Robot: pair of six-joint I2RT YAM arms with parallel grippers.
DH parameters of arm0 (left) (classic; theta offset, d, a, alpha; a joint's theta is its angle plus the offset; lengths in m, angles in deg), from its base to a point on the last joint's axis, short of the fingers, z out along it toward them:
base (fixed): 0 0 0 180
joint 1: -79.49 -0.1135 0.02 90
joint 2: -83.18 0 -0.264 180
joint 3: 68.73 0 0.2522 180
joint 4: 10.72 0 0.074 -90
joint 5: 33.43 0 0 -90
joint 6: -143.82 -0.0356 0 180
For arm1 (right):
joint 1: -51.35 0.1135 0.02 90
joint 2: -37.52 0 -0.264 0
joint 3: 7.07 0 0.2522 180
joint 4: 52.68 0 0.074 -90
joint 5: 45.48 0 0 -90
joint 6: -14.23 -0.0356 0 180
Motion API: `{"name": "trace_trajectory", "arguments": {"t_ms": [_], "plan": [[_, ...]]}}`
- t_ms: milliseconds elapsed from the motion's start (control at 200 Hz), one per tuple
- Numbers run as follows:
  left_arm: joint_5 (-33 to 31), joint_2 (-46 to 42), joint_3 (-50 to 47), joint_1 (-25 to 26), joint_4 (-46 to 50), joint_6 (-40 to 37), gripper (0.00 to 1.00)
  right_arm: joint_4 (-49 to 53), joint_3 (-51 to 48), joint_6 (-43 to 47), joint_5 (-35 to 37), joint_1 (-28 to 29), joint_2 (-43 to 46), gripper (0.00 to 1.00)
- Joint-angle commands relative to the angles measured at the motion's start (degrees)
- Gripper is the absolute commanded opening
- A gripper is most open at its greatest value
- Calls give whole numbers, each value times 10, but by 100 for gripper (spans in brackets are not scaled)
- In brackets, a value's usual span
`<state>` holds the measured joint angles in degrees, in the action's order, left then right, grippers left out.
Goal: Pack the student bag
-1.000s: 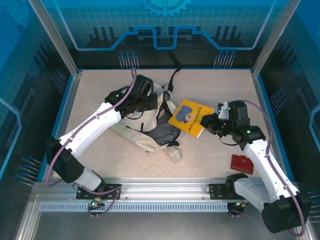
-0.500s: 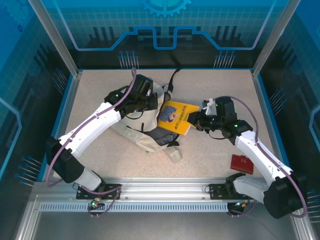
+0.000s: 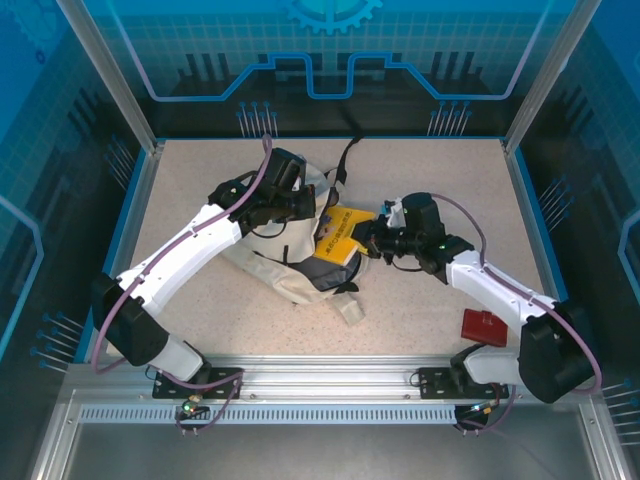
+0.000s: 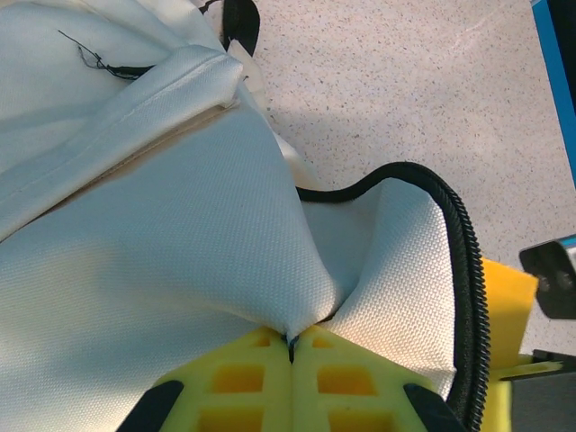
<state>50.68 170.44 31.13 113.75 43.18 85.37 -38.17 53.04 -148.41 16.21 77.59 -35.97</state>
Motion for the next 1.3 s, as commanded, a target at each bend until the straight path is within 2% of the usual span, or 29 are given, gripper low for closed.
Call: {"name": "trace_trajectory", "arguments": {"t_ms": [0,225,500,645,805,1076,1211,1291], "plan": [[20,-10,16,-3,-44,4,0,-7,3,12,36,17,17,8],[23,-11,16,-5,-48,4,0,18,-34,16,60,22,34,9],[38,-13,15,-5,-51,6,0,7,-2,8,47,21,15,9],[58,-10,13,-6,-65,8,0,-26,-5,-25,32,26,-9,10],[69,-7,13,-6,-67,8,0,-48,-4,-68,53,31,-40,12],[61,-11,4,-6,-65,17,0,-53,84,-73,79,65,-163,12],[49,-15,3,-6,-64,23,0,-75,122,-71,127,97,-231,12],[46,-16,2,-8,-63,26,0,-79,148,-77,127,101,-272,16]]}}
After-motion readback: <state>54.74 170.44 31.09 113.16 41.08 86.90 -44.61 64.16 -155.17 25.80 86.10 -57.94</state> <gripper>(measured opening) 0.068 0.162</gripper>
